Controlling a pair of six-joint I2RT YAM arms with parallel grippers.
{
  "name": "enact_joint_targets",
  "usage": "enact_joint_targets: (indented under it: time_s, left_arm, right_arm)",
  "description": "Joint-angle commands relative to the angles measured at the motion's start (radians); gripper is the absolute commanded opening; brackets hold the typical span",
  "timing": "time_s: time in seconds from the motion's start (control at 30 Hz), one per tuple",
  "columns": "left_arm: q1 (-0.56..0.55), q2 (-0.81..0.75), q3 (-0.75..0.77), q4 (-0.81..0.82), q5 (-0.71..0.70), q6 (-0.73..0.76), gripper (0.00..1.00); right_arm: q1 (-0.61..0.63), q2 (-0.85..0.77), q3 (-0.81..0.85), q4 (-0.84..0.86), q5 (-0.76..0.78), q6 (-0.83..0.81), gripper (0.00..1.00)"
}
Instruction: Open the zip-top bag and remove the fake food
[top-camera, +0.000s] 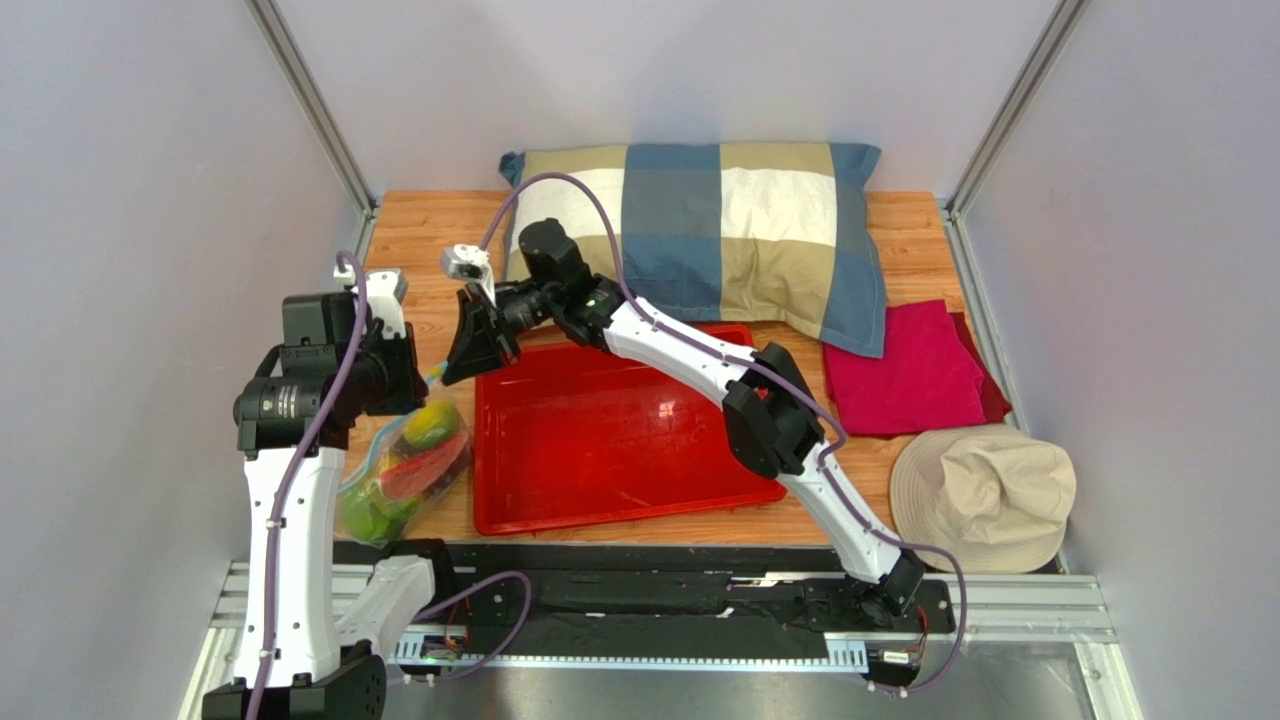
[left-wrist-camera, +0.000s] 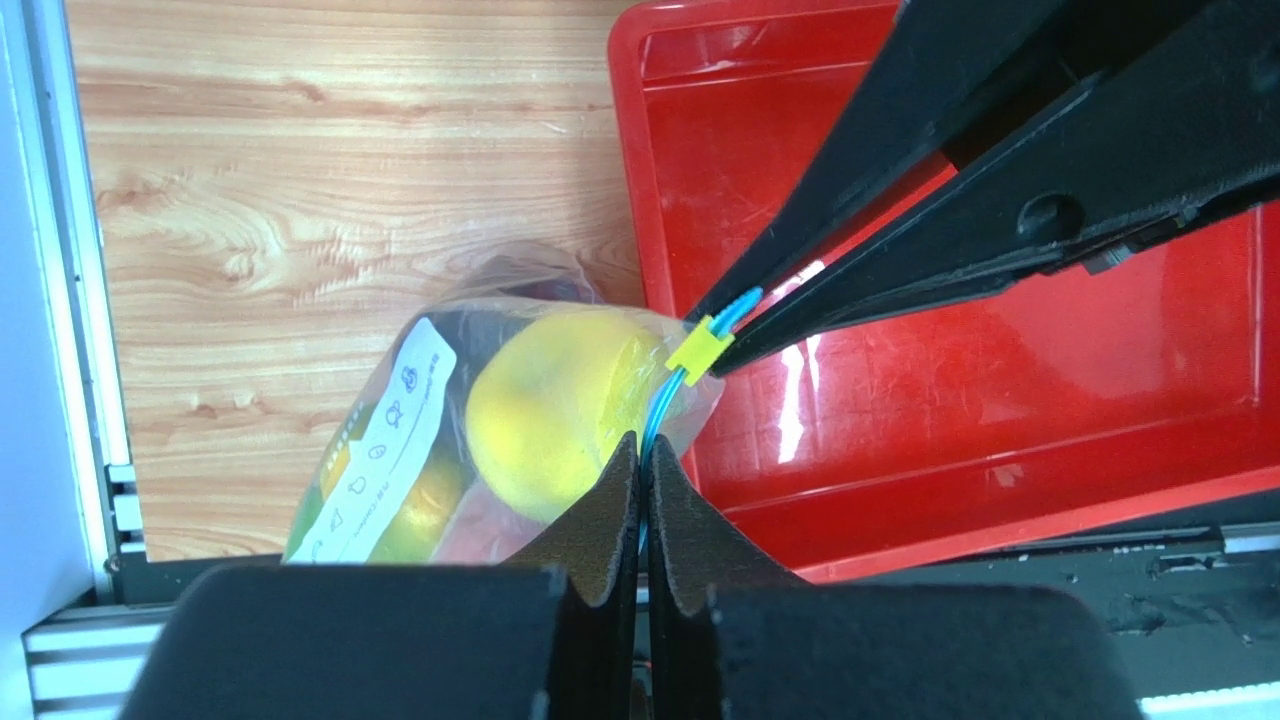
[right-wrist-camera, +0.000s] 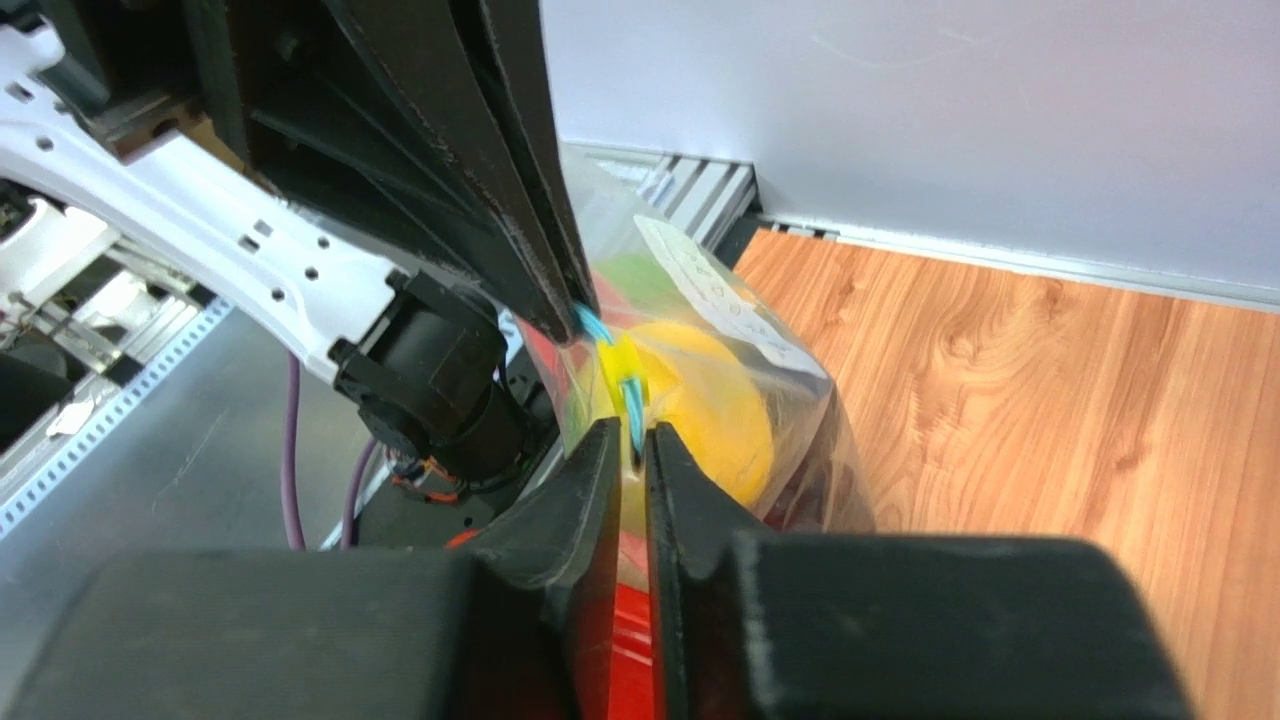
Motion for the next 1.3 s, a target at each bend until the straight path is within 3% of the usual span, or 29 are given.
enact_joint_targets:
  time_s: [0.0, 0.13, 0.47, 0.67, 0.77, 0.9, 0.93, 0.97, 1.0, 1.03, 1.1, 1.27]
  left_arm:
    - [0.000, -0.026, -0.002, 0.019, -0.007, -0.027, 0.00]
    - [0.002, -0.018, -0.002, 0.024, 0.005, -0.033, 0.00]
    - [0.002, -0.021, 0.000, 0.027, 0.024, -0.031, 0.00]
    - [0.002, -0.027, 0.015, 0.035, 0.027, -0.036, 0.00]
    - [0.002, -0.032, 0.018, 0.039, 0.042, -0.042, 0.00]
    - [0.000, -0.032, 0.006, 0.048, 0.091, -0.042, 0.00]
    - [0.000, -0.033, 0.006, 0.053, 0.097, -0.047, 0.01]
    - [0.002, -0.032, 0.008, 0.058, 0.087, -0.051, 0.12]
    - [0.000, -0.032, 0.015, 0.059, 0.082, -0.056, 0.34]
    - [0.002, -0.032, 0.018, 0.062, 0.084, -0.051, 0.40]
    - [0.002, -0.023, 0.032, 0.074, 0.081, -0.041, 0.45]
    - [0.002, 0.039, 0.055, 0.067, 0.097, -0.017, 0.44]
  right_arm:
    - [-0.005, -0.069, -0.110, 0.244, -0.009, 0.191, 0.21]
    - [-0.002, -0.100, -0.193, 0.389, -0.003, 0.311, 0.37]
    - [0.008, -0.048, -0.187, 0.660, -0.031, 0.564, 0.47]
    - [0.018, -0.022, -0.149, 0.644, -0.038, 0.566, 0.32]
    - [0.021, -0.006, -0.132, 0.634, -0.028, 0.567, 0.22]
    - [0.021, 0.015, -0.098, 0.614, -0.008, 0.575, 0.00]
    - [0.021, 0.018, -0.100, 0.622, -0.009, 0.581, 0.00]
    - [0.021, 0.018, -0.112, 0.645, -0.009, 0.586, 0.00]
    - [0.021, 0.014, -0.117, 0.641, 0.000, 0.580, 0.00]
    - [0.020, 0.009, -0.118, 0.628, 0.004, 0.564, 0.00]
    - [0.020, 0.006, -0.121, 0.601, 0.004, 0.535, 0.00]
    - [0.020, 0.006, -0.112, 0.582, -0.002, 0.517, 0.00]
